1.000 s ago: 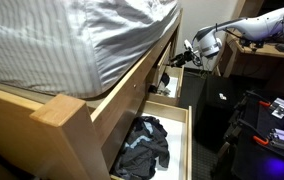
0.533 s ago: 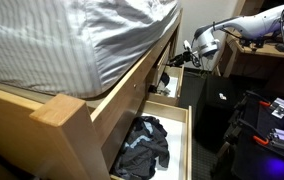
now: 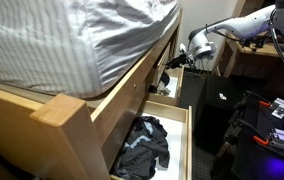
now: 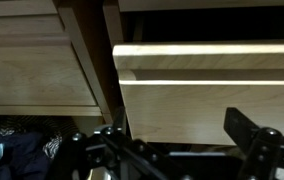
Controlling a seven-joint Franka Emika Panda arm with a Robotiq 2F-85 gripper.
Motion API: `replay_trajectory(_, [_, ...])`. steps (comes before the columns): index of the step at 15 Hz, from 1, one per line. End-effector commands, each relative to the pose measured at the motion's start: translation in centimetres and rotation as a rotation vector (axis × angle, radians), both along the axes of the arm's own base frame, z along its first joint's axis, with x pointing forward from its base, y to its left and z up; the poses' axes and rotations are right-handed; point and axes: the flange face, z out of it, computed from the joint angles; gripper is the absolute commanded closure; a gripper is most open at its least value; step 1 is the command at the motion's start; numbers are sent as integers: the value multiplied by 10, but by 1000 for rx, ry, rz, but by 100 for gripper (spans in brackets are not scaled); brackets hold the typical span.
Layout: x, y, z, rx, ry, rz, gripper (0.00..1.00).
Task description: Close the top left and right drawers
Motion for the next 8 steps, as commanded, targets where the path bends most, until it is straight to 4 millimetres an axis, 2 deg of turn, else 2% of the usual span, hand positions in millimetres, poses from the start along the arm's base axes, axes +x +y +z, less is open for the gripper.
replay_trajectory(1, [2,-2,-1,-3,1,-3,0])
replay_trajectory(8, [22,7,-17,86,-30,51,0])
